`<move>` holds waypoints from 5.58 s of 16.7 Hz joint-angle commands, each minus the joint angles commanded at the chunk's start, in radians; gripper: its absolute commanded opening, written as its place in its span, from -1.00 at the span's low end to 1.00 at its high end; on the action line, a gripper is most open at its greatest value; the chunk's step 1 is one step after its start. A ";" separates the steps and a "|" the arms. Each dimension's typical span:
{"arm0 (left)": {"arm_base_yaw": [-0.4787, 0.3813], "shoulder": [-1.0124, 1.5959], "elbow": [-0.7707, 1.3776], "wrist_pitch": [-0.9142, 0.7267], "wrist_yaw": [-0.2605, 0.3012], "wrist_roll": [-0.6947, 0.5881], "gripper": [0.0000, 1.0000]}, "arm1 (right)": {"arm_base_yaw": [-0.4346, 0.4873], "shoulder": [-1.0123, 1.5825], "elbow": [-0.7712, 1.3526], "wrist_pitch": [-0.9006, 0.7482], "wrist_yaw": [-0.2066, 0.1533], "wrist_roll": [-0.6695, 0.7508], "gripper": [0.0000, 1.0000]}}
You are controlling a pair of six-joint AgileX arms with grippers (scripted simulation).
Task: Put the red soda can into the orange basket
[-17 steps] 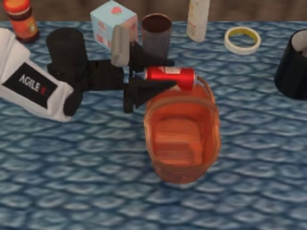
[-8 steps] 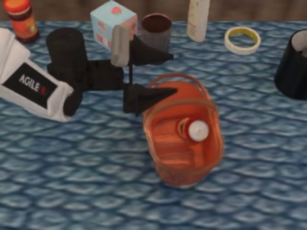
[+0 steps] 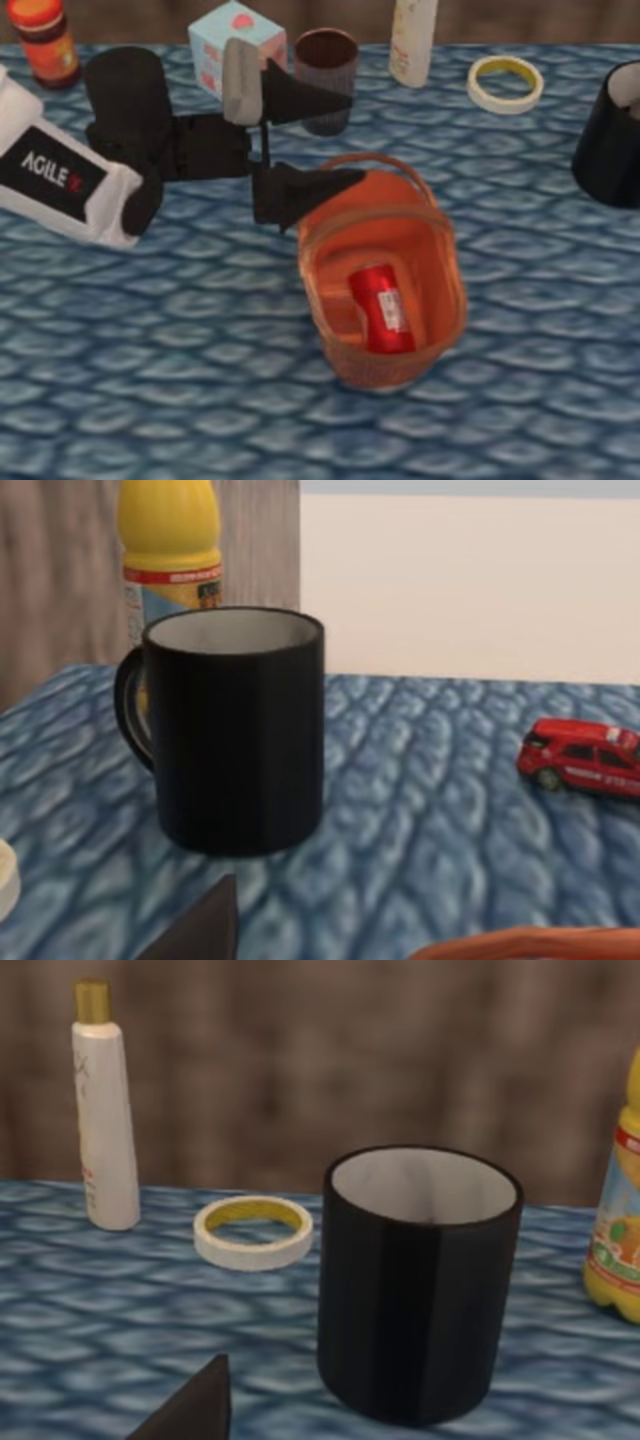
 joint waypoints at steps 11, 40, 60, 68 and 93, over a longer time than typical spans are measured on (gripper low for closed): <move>0.156 -0.854 -0.403 -0.437 -0.498 -0.099 1.00 | 0.289 0.924 0.917 -0.650 0.003 -0.421 1.00; 0.321 -2.200 -1.116 -1.052 -1.213 -0.029 1.00 | 0.666 2.191 2.082 -1.405 0.009 -0.971 1.00; 0.321 -2.200 -1.116 -1.052 -1.213 -0.029 1.00 | 0.666 2.191 2.081 -1.404 0.009 -0.971 -1.00; 0.321 -2.200 -1.116 -1.052 -1.213 -0.029 1.00 | 0.666 2.191 2.081 -1.404 0.009 -0.971 -1.00; 0.321 -2.200 -1.116 -1.052 -1.213 -0.029 1.00 | 0.645 2.189 2.227 -1.556 0.009 -0.998 -1.00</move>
